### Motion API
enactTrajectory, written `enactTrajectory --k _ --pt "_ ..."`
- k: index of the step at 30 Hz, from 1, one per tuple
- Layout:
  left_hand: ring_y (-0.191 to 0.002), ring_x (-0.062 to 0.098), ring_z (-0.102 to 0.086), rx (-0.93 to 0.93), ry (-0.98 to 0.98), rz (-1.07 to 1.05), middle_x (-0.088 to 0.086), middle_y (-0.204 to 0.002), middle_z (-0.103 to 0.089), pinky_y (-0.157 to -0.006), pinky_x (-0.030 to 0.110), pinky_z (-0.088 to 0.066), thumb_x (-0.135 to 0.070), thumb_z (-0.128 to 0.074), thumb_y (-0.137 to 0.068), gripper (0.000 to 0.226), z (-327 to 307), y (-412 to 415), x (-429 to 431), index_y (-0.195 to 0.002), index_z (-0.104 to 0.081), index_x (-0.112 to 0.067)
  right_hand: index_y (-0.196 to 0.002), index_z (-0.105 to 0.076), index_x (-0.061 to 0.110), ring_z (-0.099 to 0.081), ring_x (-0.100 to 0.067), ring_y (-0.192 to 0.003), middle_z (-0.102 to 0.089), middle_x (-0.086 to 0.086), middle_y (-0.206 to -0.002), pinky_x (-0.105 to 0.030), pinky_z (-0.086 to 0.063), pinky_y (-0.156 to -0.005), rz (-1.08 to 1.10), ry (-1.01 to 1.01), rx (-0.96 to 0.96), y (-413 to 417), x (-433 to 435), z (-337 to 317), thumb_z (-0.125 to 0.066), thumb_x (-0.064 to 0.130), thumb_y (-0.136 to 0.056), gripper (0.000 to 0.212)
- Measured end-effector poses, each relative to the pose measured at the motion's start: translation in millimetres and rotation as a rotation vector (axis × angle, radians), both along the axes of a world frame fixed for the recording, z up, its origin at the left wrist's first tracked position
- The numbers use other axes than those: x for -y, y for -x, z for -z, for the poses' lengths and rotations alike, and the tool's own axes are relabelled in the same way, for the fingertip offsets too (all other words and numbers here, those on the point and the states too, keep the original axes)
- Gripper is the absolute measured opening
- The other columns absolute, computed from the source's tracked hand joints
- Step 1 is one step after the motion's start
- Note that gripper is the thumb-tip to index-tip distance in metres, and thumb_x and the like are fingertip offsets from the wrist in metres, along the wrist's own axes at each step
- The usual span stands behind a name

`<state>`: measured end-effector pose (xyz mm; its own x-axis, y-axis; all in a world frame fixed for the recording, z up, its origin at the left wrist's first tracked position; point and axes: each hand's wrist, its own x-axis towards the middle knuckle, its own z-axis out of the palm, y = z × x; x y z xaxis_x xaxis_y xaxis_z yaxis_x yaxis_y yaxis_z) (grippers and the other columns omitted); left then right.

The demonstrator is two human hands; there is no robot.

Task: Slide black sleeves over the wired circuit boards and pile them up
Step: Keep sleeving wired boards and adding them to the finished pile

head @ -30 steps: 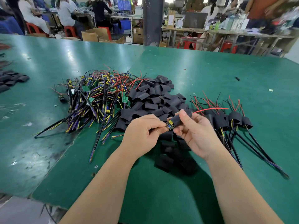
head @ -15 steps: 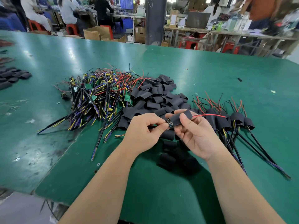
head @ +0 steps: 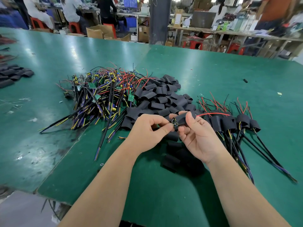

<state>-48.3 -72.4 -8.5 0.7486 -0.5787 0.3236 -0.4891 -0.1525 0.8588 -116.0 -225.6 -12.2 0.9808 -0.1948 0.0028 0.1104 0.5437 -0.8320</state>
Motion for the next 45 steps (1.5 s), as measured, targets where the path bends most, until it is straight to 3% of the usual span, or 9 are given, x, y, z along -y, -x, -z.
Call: enactTrajectory --k 10,16,19,23,27,29,33,38,45 --pt "-0.057 0.001 -0.061 -0.039 0.051 -0.145 -0.008 -0.067 -0.070 -0.056 0.011 -0.043 -0.018 -0.077 -0.078 0.021 5.7 -4.3 3.4 -0.096 -0.068 -0.020 -0.105 -0.066 0.010 -0.062 -0.011 -0.066 -0.071 -0.003 -0.086 -0.018 -0.052 -0.063 0.052 0.125 0.003 -1.5 -7.8 -0.3 -0.069 0.007 -0.070 0.034" --pt "-0.062 0.017 -0.064 -0.259 0.356 -0.109 0.006 -0.077 -0.068 -0.053 0.031 -0.055 -0.028 -0.070 -0.079 0.024 0.2 -1.3 2.6 -0.100 -0.060 -0.025 -0.078 -0.051 0.016 -0.072 -0.020 -0.078 -0.071 -0.004 -0.076 -0.032 -0.059 -0.071 0.182 -0.147 -0.015 -1.5 1.2 -11.9 -0.068 0.014 -0.069 0.020" --pt "-0.062 0.007 -0.063 -0.197 0.291 -0.400 -0.003 -0.076 -0.068 -0.057 0.027 -0.054 -0.028 -0.059 -0.090 0.004 1.5 -11.7 -3.1 -0.093 -0.061 -0.025 -0.082 -0.053 0.010 -0.071 -0.021 -0.069 -0.069 -0.009 -0.074 -0.028 -0.058 -0.063 0.416 -0.214 -0.002 7.9 28.5 -26.0 -0.068 0.014 -0.078 0.016" --pt "-0.098 0.014 -0.058 0.140 -0.209 -0.696 0.003 -0.108 -0.062 -0.089 0.030 -0.044 -0.011 -0.054 -0.089 0.023 15.5 -31.4 -19.2 -0.109 -0.064 -0.016 -0.080 -0.056 0.012 -0.062 -0.013 -0.055 -0.061 -0.004 -0.066 -0.029 -0.054 -0.064 0.854 0.295 -0.098 24.9 57.6 -30.0 -0.067 0.013 -0.089 0.014" --pt "-0.132 0.031 -0.033 0.123 -0.563 -0.721 0.009 -0.144 -0.041 -0.103 0.042 -0.032 -0.011 -0.048 -0.093 0.039 24.7 -39.5 -23.0 -0.131 -0.054 -0.016 -0.106 -0.060 0.027 -0.057 -0.029 -0.104 -0.064 0.001 -0.102 -0.044 -0.035 -0.097 0.989 1.176 -0.681 27.0 67.7 -22.3 -0.062 0.025 -0.083 0.023" --pt "-0.129 0.031 -0.037 0.150 -0.629 -0.709 0.008 -0.140 -0.049 -0.100 0.043 -0.036 -0.015 -0.046 -0.095 0.039 26.8 -42.0 -22.2 -0.134 -0.052 -0.019 -0.112 -0.059 0.026 -0.053 -0.032 -0.108 -0.061 -0.006 -0.114 -0.039 -0.032 -0.096 0.975 1.253 -0.644 25.6 62.0 -22.8 -0.061 0.019 -0.083 0.030" --pt "-0.113 0.029 -0.053 0.185 -0.583 -0.707 0.006 -0.119 -0.065 -0.090 0.042 -0.044 -0.015 -0.051 -0.096 0.034 26.2 -46.4 -24.1 -0.129 -0.057 -0.019 -0.098 -0.062 0.020 -0.059 -0.010 -0.073 -0.068 0.004 -0.088 -0.010 -0.035 -0.061 0.758 1.264 -0.354 17.1 46.1 -17.7 -0.059 0.012 -0.085 0.016" --pt "-0.112 0.024 -0.052 0.196 -0.383 -0.704 0.007 -0.125 -0.055 -0.087 0.026 -0.035 -0.010 -0.057 -0.091 0.034 25.5 -45.6 -26.1 -0.125 -0.059 -0.014 -0.117 -0.064 0.010 -0.057 -0.024 -0.095 -0.066 -0.008 -0.110 -0.023 -0.036 -0.080 0.579 1.416 -0.560 12.2 47.9 -4.5 -0.061 0.017 -0.087 0.030" --pt "-0.135 0.028 -0.026 0.329 -0.466 -0.983 0.007 -0.147 -0.034 -0.106 0.041 -0.017 -0.015 -0.060 -0.080 0.048 11.8 -40.6 -23.5 -0.128 -0.055 -0.020 -0.122 -0.060 0.000 -0.049 -0.034 -0.120 -0.063 -0.021 -0.111 -0.033 -0.040 -0.088 0.652 1.361 -0.635 11.6 56.5 -1.3 -0.058 0.011 -0.085 0.039"
